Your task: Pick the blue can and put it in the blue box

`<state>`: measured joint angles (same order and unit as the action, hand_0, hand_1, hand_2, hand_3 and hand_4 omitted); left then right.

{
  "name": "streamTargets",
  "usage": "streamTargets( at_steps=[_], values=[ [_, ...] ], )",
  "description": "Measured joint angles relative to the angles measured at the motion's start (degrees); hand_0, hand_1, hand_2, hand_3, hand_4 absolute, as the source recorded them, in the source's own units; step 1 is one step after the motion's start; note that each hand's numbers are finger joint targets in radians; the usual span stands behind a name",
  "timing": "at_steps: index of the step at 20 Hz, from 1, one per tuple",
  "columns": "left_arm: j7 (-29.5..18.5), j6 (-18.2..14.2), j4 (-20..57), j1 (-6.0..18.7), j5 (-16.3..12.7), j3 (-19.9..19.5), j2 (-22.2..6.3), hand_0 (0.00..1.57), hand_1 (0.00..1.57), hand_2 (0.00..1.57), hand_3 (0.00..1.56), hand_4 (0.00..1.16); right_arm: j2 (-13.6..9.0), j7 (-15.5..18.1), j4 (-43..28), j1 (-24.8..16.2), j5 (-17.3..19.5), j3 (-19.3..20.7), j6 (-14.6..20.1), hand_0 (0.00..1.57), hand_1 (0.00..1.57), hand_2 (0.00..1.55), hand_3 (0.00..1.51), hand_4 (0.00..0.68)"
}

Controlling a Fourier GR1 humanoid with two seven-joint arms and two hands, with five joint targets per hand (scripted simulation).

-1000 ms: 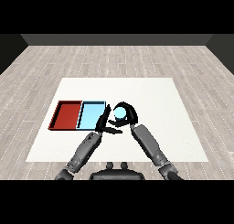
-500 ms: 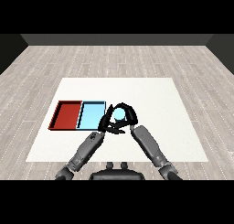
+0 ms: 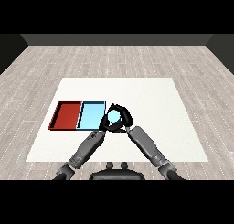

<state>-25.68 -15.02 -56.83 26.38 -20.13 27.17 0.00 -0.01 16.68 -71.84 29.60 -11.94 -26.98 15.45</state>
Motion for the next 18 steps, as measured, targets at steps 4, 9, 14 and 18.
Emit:
streamTargets(
  at_steps=[4,9,14,18],
  values=[
    [1.34,-6.23,0.94,0.76,5.67,2.23,-0.41,0.45,0.45,0.56,0.41,0.28,-0.19,0.92,1.35,1.13,-1.43,-2.65,1.64,1.45,1.45,1.46,1.39,0.595],
    [4.59,-11.5,0.04,1.13,10.62,4.39,-2.63,0.21,0.21,0.3,0.0,0.3,-1.11,1.48,2.09,2.73,-3.29,-5.81,3.93,1.45,1.45,1.46,1.4,0.599],
    [4.93,-13.55,-0.89,0.59,10.56,4.19,-3.17,0.7,0.7,0.8,0.54,0.71,-1.43,1.56,2.7,4.35,-4.51,-7.42,5.17,1.45,1.45,1.45,1.4,0.61],
    [1.32,-15.35,-0.6,-0.25,7.74,3.82,-2.65,0.77,0.77,0.82,0.68,0.67,-1.59,1.78,2.99,5.37,-6.03,-8.49,5.89,1.44,1.44,1.45,1.39,0.606]
  ],
)
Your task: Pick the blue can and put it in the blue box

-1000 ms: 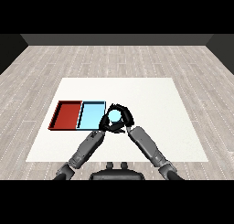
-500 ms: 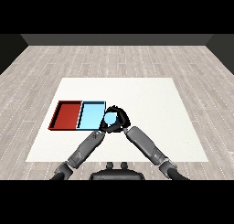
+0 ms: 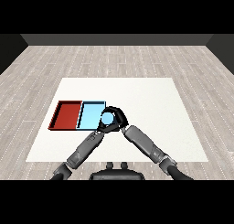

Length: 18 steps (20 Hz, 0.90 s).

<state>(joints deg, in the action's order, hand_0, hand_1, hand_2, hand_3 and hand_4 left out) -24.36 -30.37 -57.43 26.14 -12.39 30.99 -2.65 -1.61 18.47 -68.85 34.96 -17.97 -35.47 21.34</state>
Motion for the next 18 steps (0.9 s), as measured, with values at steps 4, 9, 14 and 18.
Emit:
streamTargets(
  at_steps=[4,9,14,18],
  values=[
    [-1.12,0.44,0.27,-0.11,-1.28,-0.26,0.51,0.63,0.63,0.73,0.51,0.66,0.09,-0.43,-1.13,-0.84,0.19,0.16,-0.35,1.43,1.43,1.45,1.39,0.593],
    [-0.31,1.87,-0.43,-0.71,-3.76,-0.5,0.95,1.48,1.48,1.46,1.37,0.6,0.29,-0.44,-1.44,-1.35,-0.02,0.89,-0.49,1.41,1.41,1.45,1.4,0.552],
    [0.66,3.12,0.13,-0.38,-5.38,-1.41,1.23,1.57,1.57,1.52,1.45,1.1,0.26,0.14,-1.36,-2.02,-4.37,2.03,-2.33,0.54,0.54,0.55,0.0,0.0],
    [0.1,4.11,1.68,0.1,-6.51,-1.89,1.89,1.57,1.57,1.52,1.45,1.1,0.9,-1.01,-1.7,-2.76,-3.67,3.35,-3.2,0.0,0.0,0.0,0.0,0.0]
  ],
)
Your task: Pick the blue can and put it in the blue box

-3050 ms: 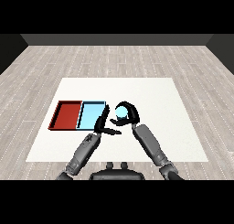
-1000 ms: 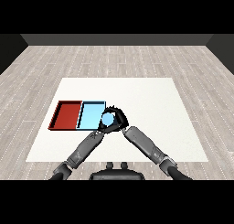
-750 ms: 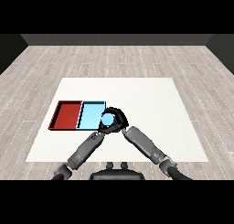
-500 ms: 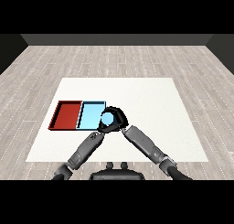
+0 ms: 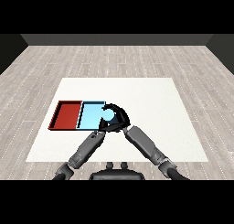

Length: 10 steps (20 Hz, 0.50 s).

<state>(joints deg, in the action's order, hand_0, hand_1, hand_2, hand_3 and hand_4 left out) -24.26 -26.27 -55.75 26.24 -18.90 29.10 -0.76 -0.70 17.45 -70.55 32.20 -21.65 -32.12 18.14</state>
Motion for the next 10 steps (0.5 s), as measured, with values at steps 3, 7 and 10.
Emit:
streamTargets(
  at_steps=[3,7,10],
  values=[
    [-1.09,0.44,1.62,0.22,-1.05,-0.05,0.32,1.57,1.57,1.52,1.45,1.12,0.23,-0.99,-1.18,-0.84,1.02,0.9,-0.55,0.0,0.0,0.0,0.0,0.0],
    [-0.71,0.1,1.93,1.15,-0.99,-0.51,0.54,1.57,1.57,1.56,1.49,1.14,0.39,-0.39,-0.72,-1.37,1.52,2.41,-2.36,0.0,0.0,0.0,0.0,0.0],
    [-0.35,-0.68,1.04,0.64,-0.19,0.23,0.11,1.57,1.57,1.57,1.5,1.14,0.48,-1.44,-2.46,-2.53,1.9,1.83,-1.45,0.0,0.0,0.0,0.0,0.0]
  ],
)
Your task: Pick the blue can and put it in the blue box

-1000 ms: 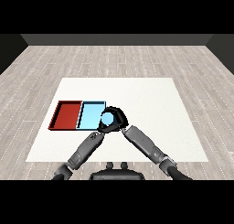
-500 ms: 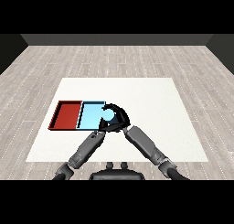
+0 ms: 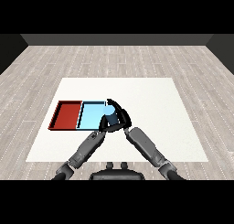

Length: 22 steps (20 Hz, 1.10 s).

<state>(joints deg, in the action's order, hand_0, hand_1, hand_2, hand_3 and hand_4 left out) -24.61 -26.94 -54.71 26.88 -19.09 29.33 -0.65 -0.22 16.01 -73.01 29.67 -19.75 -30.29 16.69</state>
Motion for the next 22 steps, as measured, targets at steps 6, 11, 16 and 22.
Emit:
streamTargets(
  at_steps=[6,11,16,22],
  values=[
    [1.02,0.37,0.38,0.76,2.13,-1.77,-0.71,1.57,1.57,1.57,1.5,1.13,-0.78,-2.01,-2.86,-1.78,0.21,3.84,-3.48,0.0,0.0,0.0,0.0,0.0],
    [0.25,0.9,1.5,0.3,4.11,-4.08,-0.34,1.57,1.57,1.57,1.5,1.13,-1.96,-3.38,-9.3,-6.62,1.09,6.19,-5.27,0.0,0.0,0.0,0.0,0.0],
    [0.84,1.54,0.72,-1.43,6.42,-5.52,-0.93,1.57,1.57,1.57,1.49,1.13,-4.54,-3.39,-16.39,-12.28,0.96,9.34,-6.85,0.0,0.0,0.0,0.0,0.0],
    [2.31,1.84,2.18,-0.1,8.11,-7.54,-2.12,1.57,1.57,1.57,1.49,1.14,-8.65,-3.4,-25.74,-19.75,-2.63,15.75,-8.88,0.0,0.0,0.0,0.0,0.0]
  ],
)
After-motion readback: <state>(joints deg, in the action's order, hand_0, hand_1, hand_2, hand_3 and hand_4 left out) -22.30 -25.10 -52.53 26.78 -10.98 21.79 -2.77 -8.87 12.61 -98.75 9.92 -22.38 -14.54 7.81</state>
